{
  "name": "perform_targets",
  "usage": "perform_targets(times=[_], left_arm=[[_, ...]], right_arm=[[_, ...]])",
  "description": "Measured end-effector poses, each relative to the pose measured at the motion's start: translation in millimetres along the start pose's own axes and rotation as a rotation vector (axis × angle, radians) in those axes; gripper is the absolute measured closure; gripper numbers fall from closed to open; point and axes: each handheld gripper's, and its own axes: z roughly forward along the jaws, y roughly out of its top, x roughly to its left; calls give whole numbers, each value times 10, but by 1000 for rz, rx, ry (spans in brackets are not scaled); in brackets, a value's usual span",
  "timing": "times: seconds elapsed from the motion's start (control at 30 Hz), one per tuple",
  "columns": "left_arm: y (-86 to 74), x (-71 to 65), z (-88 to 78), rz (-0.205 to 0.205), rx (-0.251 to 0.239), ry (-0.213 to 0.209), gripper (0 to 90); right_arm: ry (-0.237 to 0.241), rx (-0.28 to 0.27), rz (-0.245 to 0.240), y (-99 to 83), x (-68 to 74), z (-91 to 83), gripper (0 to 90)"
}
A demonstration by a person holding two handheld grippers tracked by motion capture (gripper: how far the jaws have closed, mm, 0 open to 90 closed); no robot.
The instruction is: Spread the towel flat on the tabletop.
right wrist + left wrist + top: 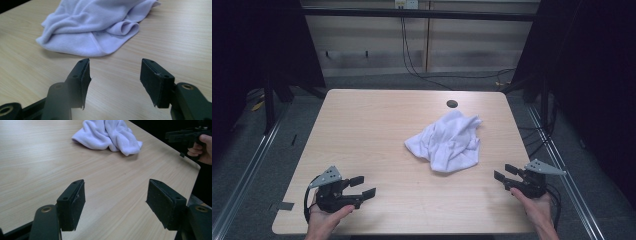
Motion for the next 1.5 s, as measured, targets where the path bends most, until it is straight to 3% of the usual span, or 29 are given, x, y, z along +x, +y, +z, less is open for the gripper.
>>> perform_targets(times=[0.07,0.17,0.2,0.23,0.33,0.5,0.67,0.8,0.83,0.9,0.93,1.07,1.17,1.23,1.33,1.43,1.5], left_arm=[[6,35,3,-7,-5,7,317],[20,81,18,-11,-12,14,341],[27,118,39,-7,-14,34,341],[34,155,58,1,-7,51,346],[47,251,125,-28,8,48,341],[44,219,127,-24,5,47,323],[52,242,100,-31,-1,63,321],[63,298,106,-6,-1,67,322],[55,338,126,5,8,85,340],[51,447,177,-57,22,54,342],[56,458,175,-64,7,40,342],[84,454,189,-39,3,-13,340],[96,443,214,-18,21,-14,338],[109,431,213,-7,18,-22,338],[109,427,203,-11,13,-22,333],[101,413,193,-11,13,-25,327],[106,396,185,-2,9,-21,329]], right_arm=[[14,-6,0,14,12,4,420],[69,35,25,12,-8,49,405],[69,35,25,12,-8,49,405],[106,56,41,3,-34,73,380],[121,53,45,22,-32,87,386],[141,52,19,101,35,158,389],[137,40,-4,298,61,362,378],[143,45,-58,526,116,557,363],[153,45,-70,578,142,609,359],[172,44,-84,695,193,731,345],[168,42,-90,739,214,780,344],[168,63,-128,859,228,1041,322],[177,98,-119,882,208,1292,296],[175,154,-132,828,238,1453,296],[141,262,-178,675,300,1623,329],[133,269,-149,647,304,1653,444],[133,257,-147,616,339,1624,582]])
